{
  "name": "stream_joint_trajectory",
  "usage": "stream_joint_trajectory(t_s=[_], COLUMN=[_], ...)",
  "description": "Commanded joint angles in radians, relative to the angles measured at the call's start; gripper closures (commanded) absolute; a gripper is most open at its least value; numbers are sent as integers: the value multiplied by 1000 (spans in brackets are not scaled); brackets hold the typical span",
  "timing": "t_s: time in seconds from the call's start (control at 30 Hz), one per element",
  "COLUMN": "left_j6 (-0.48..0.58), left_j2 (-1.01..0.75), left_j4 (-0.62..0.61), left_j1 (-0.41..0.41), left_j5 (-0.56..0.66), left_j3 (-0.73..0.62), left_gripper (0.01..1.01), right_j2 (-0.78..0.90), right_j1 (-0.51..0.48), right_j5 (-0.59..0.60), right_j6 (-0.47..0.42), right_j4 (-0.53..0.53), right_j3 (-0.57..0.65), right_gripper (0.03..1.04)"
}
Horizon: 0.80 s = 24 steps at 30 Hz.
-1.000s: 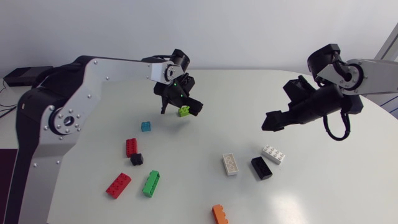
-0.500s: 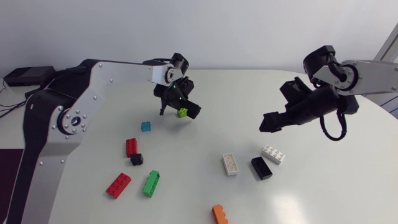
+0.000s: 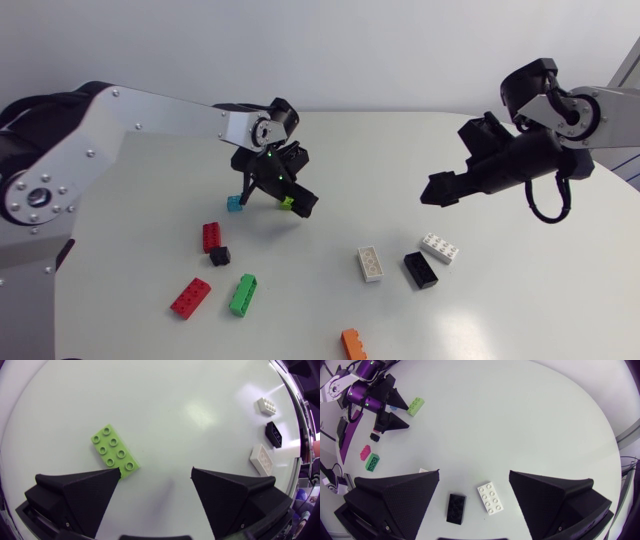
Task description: Sort duplo bricks by size, large to the right and small to the left
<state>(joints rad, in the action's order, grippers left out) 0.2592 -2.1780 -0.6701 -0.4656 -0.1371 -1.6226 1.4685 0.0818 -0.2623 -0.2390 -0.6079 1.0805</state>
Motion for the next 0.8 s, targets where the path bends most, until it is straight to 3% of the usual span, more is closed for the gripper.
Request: stream_joint_trajectory(t_s=[0.0,0.2,0.37,0.6,0.67,0.77], left_j6=[22,8,-12,-232,-311,-387], left_j2=[83,294,304,107,93,107], left_j4=[-13,14,14,7,7,6], left_j1=[-18,-76,-7,90,85,42], left_j5=[-24,-33,-24,214,277,340], left_j3=[102,279,205,69,81,112], left_gripper=[41,41,41,54,134,128], right_j2=[-27,-54,-66,-73,-73,-73], right_j1=[15,22,36,42,41,35], right_j5=[-6,-6,-8,-9,-8,-8], right_j6=[13,15,24,30,30,30], right_j4=[-23,-26,-26,-24,-24,-24], right_j3=[-39,-57,-64,-71,-71,-71], right_gripper=[59,59,59,59,59,59])
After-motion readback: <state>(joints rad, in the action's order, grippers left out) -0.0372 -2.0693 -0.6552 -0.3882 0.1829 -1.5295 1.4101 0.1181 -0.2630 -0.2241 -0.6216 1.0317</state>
